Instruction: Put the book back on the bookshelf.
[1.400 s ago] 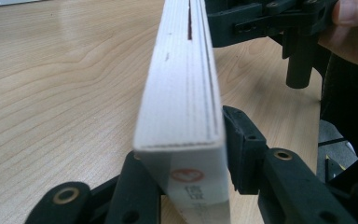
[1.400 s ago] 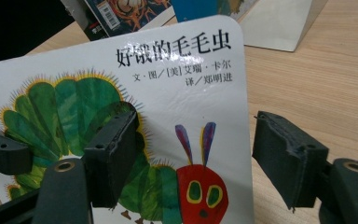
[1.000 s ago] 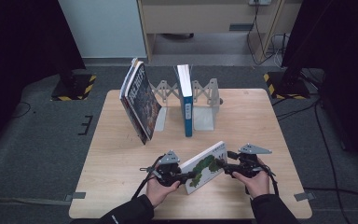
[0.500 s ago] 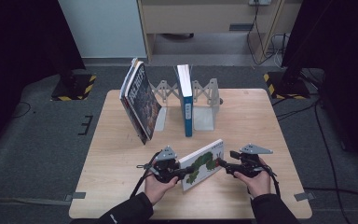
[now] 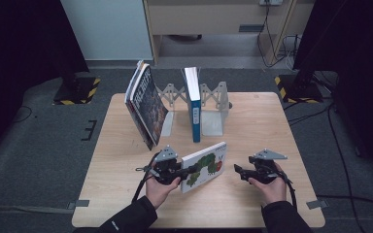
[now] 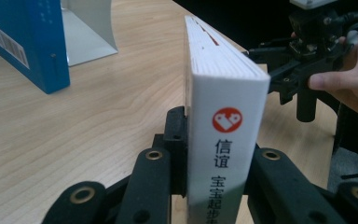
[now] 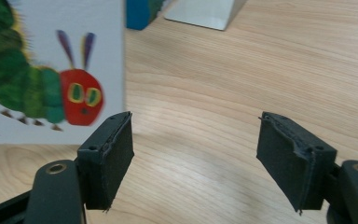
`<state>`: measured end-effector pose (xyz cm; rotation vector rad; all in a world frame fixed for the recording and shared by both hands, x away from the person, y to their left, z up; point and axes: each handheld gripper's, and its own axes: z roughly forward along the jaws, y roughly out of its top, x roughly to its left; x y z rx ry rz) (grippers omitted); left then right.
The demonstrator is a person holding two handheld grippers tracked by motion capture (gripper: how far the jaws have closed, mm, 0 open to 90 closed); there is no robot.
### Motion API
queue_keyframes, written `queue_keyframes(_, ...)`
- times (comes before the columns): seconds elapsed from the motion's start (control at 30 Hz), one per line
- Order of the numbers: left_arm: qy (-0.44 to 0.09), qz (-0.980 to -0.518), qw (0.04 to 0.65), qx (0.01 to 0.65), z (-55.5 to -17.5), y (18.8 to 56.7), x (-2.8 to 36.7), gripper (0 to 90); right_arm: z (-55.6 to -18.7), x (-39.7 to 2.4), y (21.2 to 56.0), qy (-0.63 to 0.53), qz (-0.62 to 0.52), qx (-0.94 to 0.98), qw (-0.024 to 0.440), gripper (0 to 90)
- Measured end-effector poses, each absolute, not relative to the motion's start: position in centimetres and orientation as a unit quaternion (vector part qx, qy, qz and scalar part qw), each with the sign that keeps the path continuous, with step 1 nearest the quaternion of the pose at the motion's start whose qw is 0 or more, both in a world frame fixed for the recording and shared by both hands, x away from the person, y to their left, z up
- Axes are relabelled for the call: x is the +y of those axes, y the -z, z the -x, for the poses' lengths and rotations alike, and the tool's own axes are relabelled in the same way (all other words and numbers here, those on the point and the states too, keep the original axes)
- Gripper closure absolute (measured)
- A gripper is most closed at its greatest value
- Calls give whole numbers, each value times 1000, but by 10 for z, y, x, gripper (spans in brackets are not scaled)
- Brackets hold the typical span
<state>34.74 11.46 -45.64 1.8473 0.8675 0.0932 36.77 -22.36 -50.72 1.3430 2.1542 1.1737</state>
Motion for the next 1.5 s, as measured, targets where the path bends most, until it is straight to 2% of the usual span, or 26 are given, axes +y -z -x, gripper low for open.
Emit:
queue_keyframes(0.33,-49,-775,518,358,-347,454,115,745,-374,-243,515,-370,-499,761,186,239)
queue_keyframes(0.73,-41,-785,509,349,-347,466,122,740,-373,-243,514,-377,-492,762,186,240)
queue_keyframes(1.03,-63,-821,471,315,-347,482,114,717,-372,-241,513,-380,-489,763,185,240)
queue_keyframes(1.5,-77,-814,481,316,-346,486,114,701,-371,-240,513,-381,-489,763,183,240)
